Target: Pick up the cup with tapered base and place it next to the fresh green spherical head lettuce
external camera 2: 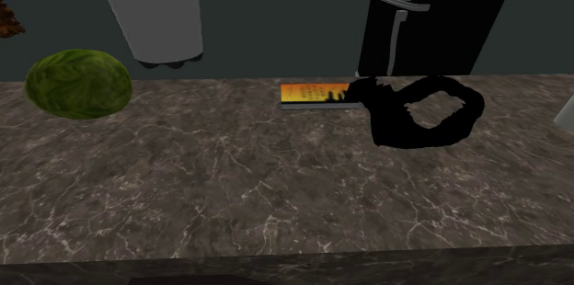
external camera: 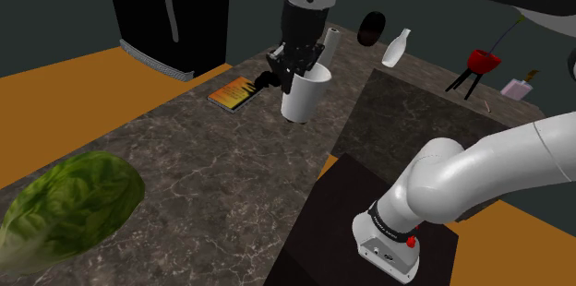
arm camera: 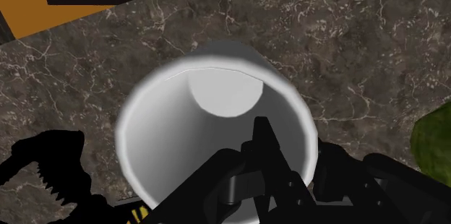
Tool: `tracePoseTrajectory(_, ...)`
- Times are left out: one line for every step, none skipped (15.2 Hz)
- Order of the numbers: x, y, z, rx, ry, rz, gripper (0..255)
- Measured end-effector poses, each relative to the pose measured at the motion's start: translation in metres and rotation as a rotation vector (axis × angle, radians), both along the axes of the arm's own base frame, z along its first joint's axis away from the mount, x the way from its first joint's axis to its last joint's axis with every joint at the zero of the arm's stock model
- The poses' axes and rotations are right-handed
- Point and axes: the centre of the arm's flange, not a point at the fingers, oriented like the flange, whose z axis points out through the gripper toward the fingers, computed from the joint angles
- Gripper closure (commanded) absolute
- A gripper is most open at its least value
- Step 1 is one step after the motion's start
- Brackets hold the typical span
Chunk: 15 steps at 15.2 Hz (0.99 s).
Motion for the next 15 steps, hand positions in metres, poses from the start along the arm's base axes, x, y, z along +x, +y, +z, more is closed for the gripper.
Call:
tracePoseTrajectory(-0.004, 0.011, 0.0, 0.0, 0.0, 0.0, 255)
tracePoseTrajectory(-0.007, 0.025, 0.0, 0.0, 0.0, 0.0, 255)
tracePoseTrajectory(-0.011, 0.037, -0.003, 0.0, 0.0, 0.0, 255)
tracePoseTrajectory(-0.016, 0.049, -0.001, 0.0, 0.0, -0.001, 255)
tracePoseTrajectory(-0.022, 0.062, -0.002, 0.0, 0.0, 0.0, 255)
tracePoseTrajectory(-0.027, 0.074, -0.003, -0.001, 0.0, 0.0, 255)
tracePoseTrajectory(-0.029, 0.087, -0.003, 0.0, 0.0, 0.0, 255)
tracePoseTrajectory(-0.033, 0.099, -0.003, -0.001, 0.0, 0.0, 255)
tracePoseTrajectory(-0.038, 0.111, -0.004, -0.001, 0.0, 0.0, 255)
tracePoseTrajectory(-0.041, 0.125, -0.004, -0.001, 0.0, 0.0, 255)
tracePoseTrajectory(-0.045, 0.137, -0.005, -0.001, 0.0, 0.0, 255)
tracePoseTrajectory(-0.05, 0.149, -0.004, -0.001, 0.0, 0.0, 255)
tracePoseTrajectory(-0.052, 0.163, -0.002, -0.001, 0.0, 0.001, 255)
tracePoseTrajectory(-0.059, 0.178, -0.001, -0.001, 0.001, 0.001, 255)
tracePoseTrajectory(-0.064, 0.189, 0.001, -0.001, 0.0, 0.0, 255)
